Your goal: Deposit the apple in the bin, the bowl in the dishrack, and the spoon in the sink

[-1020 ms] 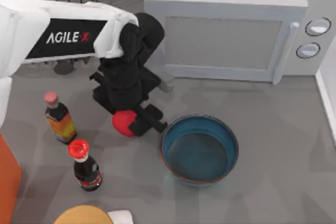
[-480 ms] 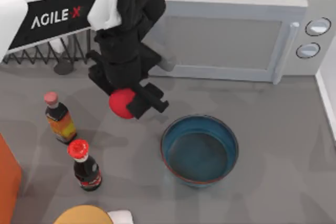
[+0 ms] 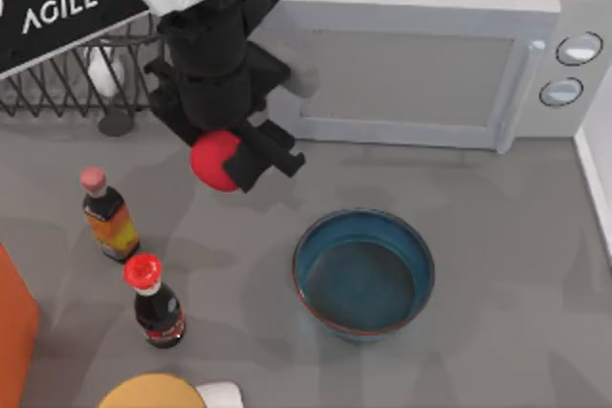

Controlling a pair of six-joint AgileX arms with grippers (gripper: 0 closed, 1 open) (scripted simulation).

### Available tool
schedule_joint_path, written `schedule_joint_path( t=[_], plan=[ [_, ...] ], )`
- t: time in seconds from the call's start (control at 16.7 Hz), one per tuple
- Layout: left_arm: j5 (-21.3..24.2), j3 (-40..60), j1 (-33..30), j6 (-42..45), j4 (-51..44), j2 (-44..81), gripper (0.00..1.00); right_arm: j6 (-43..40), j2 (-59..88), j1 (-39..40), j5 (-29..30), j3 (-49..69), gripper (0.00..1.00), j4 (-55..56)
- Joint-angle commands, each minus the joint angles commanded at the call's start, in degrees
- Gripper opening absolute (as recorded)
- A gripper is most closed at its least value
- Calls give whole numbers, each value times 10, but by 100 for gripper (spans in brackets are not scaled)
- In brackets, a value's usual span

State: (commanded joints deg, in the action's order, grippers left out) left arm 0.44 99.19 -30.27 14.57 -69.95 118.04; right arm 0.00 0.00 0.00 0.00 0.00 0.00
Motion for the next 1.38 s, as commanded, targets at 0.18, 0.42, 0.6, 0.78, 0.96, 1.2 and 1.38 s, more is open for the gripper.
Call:
schedule_joint_path(
  t=[0.18,0.42,0.6,0.78,0.96,1.2,1.38],
  plan=[
    [0,-3,9,18,4,-17,0,0,0,0,0,0,100,0],
    [2,-42,57,127,-1,-106,0,0,0,0,0,0,100,0],
    [-1,-98,111,268,-23,-187,0,0,0,0,0,0,100,0],
    [-1,-163,174,456,-51,-259,0,0,0,0,0,0,100,0],
    [1,-218,253,637,-66,-327,0,0,0,0,0,0,100,0],
    [8,-271,367,806,-76,-401,0,0,0,0,0,0,100,0],
    [6,-306,437,883,-88,-425,0,0,0,0,0,0,100,0]
  ],
)
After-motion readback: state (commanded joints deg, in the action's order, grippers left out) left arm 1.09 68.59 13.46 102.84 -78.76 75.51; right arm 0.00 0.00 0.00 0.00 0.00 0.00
